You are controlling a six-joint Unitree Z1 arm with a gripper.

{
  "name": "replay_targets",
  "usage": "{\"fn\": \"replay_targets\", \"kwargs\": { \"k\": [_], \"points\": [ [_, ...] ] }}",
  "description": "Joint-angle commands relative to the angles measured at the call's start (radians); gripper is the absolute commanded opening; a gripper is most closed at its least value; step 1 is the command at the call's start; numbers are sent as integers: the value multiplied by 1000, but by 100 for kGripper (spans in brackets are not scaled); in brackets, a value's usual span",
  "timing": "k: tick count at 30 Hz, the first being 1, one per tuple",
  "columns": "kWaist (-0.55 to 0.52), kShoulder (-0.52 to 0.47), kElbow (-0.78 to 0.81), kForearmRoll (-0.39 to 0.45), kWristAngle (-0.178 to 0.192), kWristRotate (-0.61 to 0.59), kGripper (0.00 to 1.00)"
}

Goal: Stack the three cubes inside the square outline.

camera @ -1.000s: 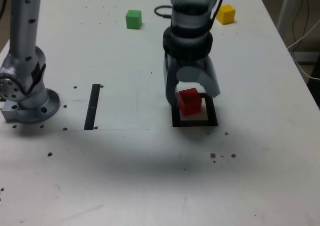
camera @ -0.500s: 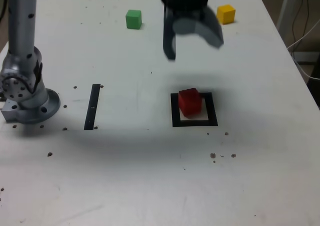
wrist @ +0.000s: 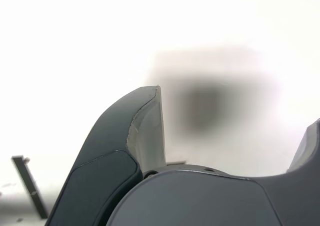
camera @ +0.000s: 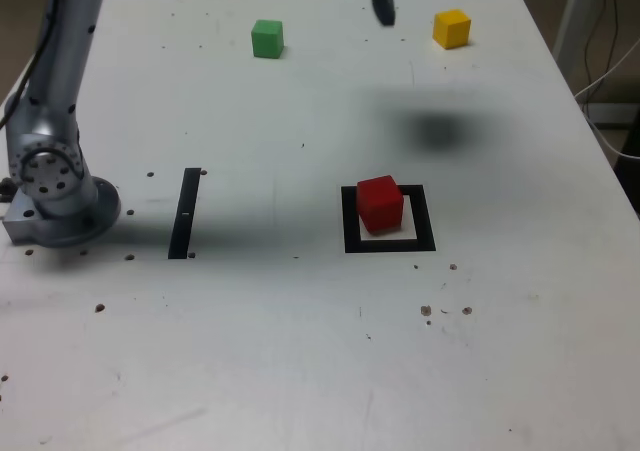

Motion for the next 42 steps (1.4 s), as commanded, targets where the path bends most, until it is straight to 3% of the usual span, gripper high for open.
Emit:
{"fn": "replay_targets", "kwargs": {
  "k": [1,10,28,42],
  "points": [
    [26,25,-46,6,-3,5,99],
    [135,135,-202,16,-2,8,99],
    [199,389,-568,29,7,-6,99],
    [204,477,-616,33,36,-65,97]
  ]
}}
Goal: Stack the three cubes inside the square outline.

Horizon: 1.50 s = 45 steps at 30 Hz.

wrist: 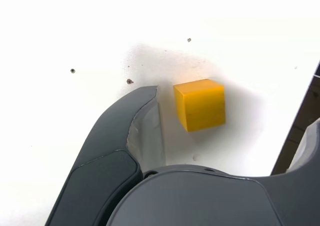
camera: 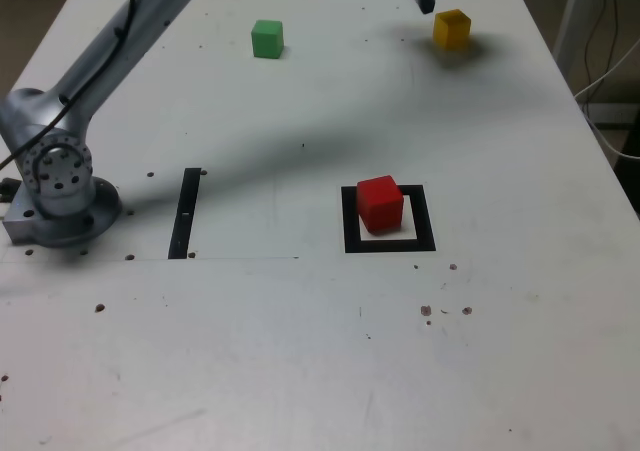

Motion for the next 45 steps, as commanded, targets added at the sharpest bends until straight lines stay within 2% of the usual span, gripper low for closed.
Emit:
{"fn": "replay_targets", "kwargs": {
  "k": [1,23,34,45],
  "points": [
    [1,11,-2,5,6,-9,97],
    [-24,106,-56,4,18,-68,91],
    [-23,134,-78,-45,20,-74,90],
    [-19,137,-74,-51,27,-86,81]
  ]
}}
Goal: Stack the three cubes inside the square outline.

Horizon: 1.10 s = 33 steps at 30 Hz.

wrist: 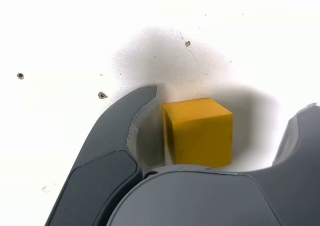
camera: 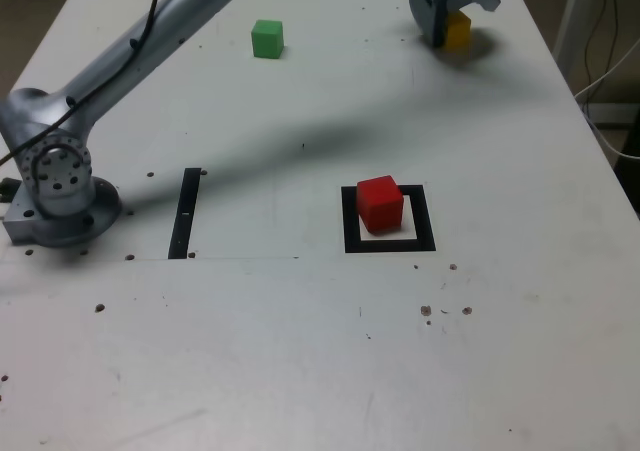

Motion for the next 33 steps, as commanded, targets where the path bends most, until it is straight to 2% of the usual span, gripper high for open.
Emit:
{"fn": "replay_targets", "kwargs": {
  "k": [1,13,33],
  "points": [
    [1,4,-11,-2,2,-4,80],
    [-12,4,17,-6,-12,-16,72],
    [3,6,42,-24,-59,-2,60]
  ]
}}
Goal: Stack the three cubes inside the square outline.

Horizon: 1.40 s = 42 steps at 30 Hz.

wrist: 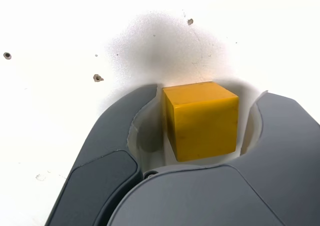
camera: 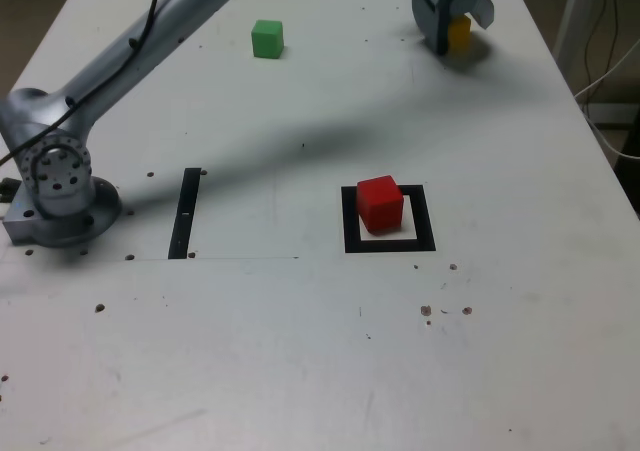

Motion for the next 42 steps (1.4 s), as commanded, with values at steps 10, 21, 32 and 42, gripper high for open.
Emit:
{"fn": "replay_targets", "kwargs": {
  "k": [10,21,32,42],
  "points": [
    [11,-1,38,-78,-26,47,32],
    [27,-41,124,-147,-47,65,21],
    [14,-229,306,-180,-42,73,20],
    [-114,-606,682,-223,-16,84,20]
  ]
}}
